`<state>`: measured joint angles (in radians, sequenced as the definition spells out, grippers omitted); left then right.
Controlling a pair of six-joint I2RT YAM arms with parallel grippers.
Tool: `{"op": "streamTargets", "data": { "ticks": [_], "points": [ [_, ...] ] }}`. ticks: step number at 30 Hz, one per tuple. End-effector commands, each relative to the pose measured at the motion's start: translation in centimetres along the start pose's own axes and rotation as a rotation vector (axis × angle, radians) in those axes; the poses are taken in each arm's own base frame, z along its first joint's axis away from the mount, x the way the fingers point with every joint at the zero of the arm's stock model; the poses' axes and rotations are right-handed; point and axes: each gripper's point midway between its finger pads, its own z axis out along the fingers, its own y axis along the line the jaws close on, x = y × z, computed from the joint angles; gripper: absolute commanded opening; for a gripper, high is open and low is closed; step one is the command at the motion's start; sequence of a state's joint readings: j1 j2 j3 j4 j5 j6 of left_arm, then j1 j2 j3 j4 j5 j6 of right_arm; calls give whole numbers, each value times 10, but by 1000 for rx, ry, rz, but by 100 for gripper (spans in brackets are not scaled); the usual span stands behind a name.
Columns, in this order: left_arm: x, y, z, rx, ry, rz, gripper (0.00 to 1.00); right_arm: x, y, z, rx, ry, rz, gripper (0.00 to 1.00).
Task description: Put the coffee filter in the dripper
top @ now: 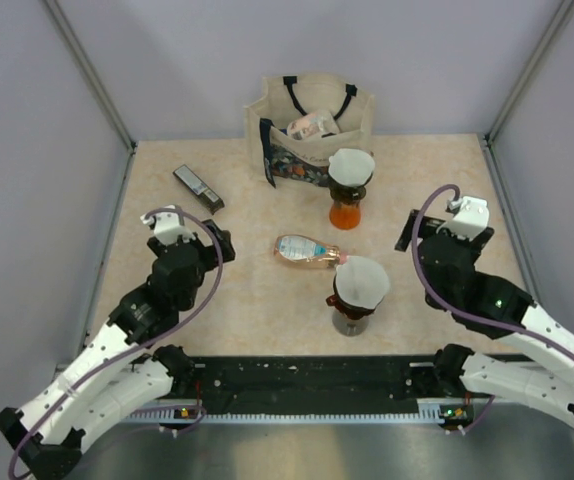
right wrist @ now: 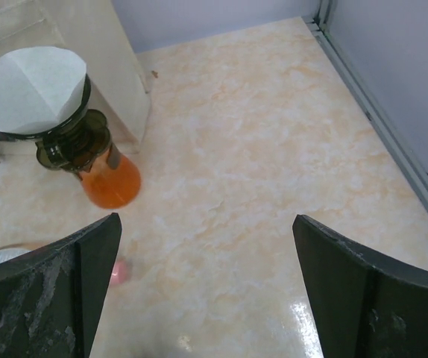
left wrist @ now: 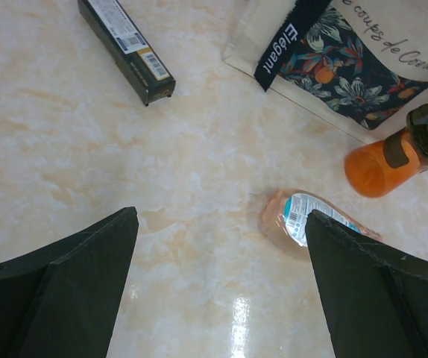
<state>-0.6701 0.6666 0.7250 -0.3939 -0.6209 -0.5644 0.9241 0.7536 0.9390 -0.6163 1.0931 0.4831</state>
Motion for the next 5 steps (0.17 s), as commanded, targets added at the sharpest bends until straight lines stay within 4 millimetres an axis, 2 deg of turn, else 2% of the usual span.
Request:
{"op": "streamTargets", "data": {
  "ticks": [1,5],
  "points": [
    [-5,19,-5,-77,-46,-45,99,-10,-16,1,66,-79,112,99],
    [-4,23,-6,-99,-45,-68,99,-4,-15,-1,36,-67,118,99]
  ]
}}
